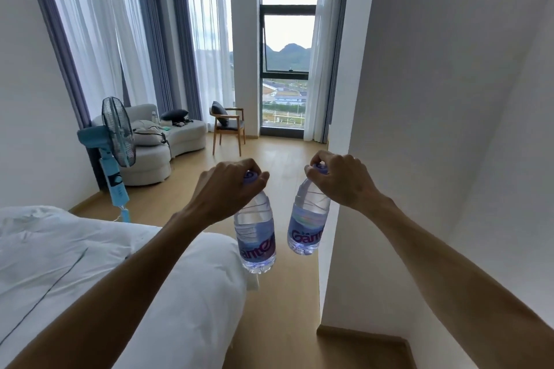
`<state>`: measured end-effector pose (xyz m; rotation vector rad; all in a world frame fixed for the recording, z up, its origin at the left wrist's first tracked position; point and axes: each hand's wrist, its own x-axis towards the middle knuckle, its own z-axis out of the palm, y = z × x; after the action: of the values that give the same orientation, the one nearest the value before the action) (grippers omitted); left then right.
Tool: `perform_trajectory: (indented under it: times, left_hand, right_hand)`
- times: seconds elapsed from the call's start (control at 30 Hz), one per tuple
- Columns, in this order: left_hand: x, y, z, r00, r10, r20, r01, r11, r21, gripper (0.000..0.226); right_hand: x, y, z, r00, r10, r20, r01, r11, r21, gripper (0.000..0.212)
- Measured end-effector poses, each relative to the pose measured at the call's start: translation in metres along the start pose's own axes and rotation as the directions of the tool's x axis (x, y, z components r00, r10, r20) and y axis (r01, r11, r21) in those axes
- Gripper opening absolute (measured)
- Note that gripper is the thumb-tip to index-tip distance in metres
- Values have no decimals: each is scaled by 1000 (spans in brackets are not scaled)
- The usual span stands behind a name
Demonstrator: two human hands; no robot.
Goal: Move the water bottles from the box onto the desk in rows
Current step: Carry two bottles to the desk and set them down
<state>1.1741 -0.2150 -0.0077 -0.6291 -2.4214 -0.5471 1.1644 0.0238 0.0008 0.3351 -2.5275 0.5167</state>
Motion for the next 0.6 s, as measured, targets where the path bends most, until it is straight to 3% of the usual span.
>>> perform_trajectory:
  times: [0.27, 0.6]
  left_hand:
    - [106, -82, 63, 1000, 16, 26, -16, 1000, -5, 33]
    - [248, -184, 154, 999, -8, 31, 8, 1000, 11, 31]
  right_hand:
    - [121, 47, 69, 999, 20, -26, -19, 1000, 17, 29]
    - [286, 123, 171, 997, -60, -42, 63, 995, 75, 28]
